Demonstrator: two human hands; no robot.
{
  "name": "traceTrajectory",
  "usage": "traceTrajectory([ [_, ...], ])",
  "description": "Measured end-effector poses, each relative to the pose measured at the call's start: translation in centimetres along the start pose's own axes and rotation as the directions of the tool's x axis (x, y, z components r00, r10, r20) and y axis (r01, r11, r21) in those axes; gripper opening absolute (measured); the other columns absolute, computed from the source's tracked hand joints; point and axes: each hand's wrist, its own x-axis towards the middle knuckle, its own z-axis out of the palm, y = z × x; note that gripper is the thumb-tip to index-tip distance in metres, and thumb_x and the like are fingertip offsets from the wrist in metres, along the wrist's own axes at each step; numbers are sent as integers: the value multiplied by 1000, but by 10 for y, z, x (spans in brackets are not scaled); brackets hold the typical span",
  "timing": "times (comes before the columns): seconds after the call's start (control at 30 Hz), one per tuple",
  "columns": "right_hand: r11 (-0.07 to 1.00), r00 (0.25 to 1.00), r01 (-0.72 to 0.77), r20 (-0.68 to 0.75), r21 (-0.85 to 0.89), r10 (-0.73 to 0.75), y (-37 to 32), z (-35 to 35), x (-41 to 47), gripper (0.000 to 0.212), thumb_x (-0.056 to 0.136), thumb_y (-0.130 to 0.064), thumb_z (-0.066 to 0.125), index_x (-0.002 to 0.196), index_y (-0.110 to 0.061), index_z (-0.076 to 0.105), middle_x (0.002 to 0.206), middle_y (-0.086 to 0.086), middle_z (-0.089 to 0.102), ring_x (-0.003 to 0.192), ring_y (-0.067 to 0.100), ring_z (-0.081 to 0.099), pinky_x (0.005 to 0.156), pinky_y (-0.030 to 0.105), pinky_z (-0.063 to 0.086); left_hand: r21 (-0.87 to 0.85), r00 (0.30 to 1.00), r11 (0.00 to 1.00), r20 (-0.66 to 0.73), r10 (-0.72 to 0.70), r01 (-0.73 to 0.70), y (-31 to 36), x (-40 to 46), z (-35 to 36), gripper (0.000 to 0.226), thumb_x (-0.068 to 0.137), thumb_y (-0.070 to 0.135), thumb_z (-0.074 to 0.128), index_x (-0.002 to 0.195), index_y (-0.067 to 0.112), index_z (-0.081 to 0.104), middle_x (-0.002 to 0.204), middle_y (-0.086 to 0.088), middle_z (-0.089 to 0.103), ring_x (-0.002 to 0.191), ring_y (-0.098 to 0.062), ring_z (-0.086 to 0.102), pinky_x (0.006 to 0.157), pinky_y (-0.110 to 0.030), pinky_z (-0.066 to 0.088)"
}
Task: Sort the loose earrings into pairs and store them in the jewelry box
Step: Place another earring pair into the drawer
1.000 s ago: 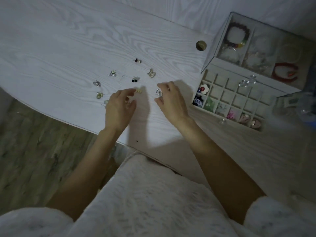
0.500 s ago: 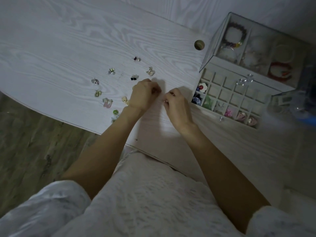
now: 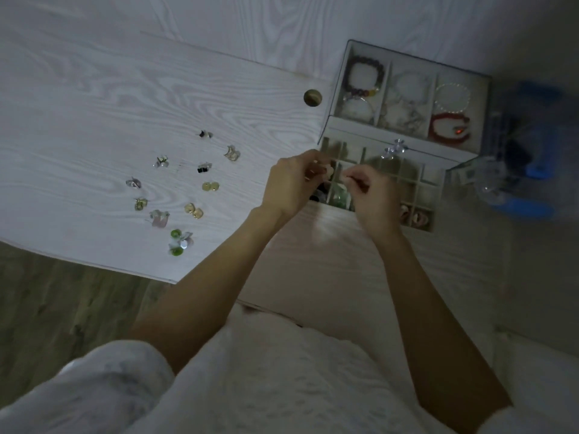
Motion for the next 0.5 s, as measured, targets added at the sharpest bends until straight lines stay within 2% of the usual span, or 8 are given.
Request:
traceTrajectory([
  [0.17,997,994,-83,-70,-9,82,12,-4,18,10,84,-6,63,93,-6,66,94,9,70,87,18,63,80,29,51,114,997,991,38,66,-69,12,29,31,16,80,16,67,96,15,71,90,-7,74,84,-25,68,75,-37,55],
  [0.23,997,995,-70,-74,-32,68,13,-5,22,10,83,-5,64,92,-6,68,91,8,71,83,15,62,75,23,47,237,990,964,99,97,-118,10,34,38,19,84,18,62,100,19,72,92,-9,73,85,-29,66,75,-40,53],
  [0.3,997,997,-46,-63,-56,42,13,-5,24,11,83,-4,64,92,-6,70,91,9,71,81,14,62,73,19,43,344,978,923,168,120,-172,7,37,42,23,89,16,56,107,22,69,94,-12,72,86,-33,64,76,-42,51],
  [0.37,997,998,-17,-56,-78,13,13,-3,27,13,82,-2,63,92,-5,70,91,10,72,83,18,65,74,20,45,401,969,891,200,141,-213,5,37,43,26,91,11,52,110,21,67,94,-14,71,85,-34,63,74,-42,50],
  [0.5,994,999,-26,-40,-102,22,15,1,32,17,84,-3,62,100,-4,68,98,13,71,90,23,66,82,26,49,372,957,883,149,249,-287,6,30,37,23,85,6,58,104,14,68,83,-16,70,74,-34,63,62,-36,46],
])
